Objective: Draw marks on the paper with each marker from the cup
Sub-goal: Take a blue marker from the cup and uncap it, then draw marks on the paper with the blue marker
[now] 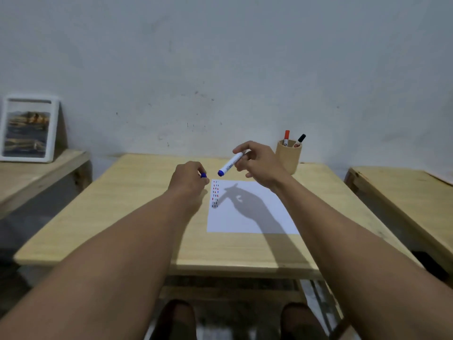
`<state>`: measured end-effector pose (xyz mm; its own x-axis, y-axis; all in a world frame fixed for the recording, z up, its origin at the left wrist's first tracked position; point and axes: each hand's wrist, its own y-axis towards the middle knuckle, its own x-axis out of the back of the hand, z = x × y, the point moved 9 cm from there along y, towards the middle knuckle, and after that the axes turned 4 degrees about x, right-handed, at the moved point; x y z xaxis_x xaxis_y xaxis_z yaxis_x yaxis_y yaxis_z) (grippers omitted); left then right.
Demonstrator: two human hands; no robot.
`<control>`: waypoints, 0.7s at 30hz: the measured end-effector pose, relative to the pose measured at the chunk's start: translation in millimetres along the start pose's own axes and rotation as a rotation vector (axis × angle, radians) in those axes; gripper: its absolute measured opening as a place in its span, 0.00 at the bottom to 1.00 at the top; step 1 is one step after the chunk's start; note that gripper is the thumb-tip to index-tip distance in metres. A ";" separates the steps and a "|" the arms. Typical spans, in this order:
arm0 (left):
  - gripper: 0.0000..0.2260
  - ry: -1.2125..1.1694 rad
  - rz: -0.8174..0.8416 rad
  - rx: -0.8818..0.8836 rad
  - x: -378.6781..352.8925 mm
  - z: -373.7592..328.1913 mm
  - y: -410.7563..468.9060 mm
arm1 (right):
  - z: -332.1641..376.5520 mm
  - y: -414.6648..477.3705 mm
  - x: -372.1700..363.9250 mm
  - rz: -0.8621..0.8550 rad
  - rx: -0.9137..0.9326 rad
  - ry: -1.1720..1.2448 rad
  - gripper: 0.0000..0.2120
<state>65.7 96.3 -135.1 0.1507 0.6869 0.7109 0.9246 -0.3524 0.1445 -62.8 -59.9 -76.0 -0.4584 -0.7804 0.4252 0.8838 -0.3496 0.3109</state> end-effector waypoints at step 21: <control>0.18 0.376 0.016 -0.206 -18.4 31.5 -71.4 | -46.2 -27.4 -48.1 -0.148 -0.153 0.021 0.08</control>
<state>7.9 128.8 -180.2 -0.0089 0.4140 0.9102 0.8281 -0.5072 0.2388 -60.6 -36.7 -144.2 -0.5837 -0.7247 0.3661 0.8115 -0.5350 0.2350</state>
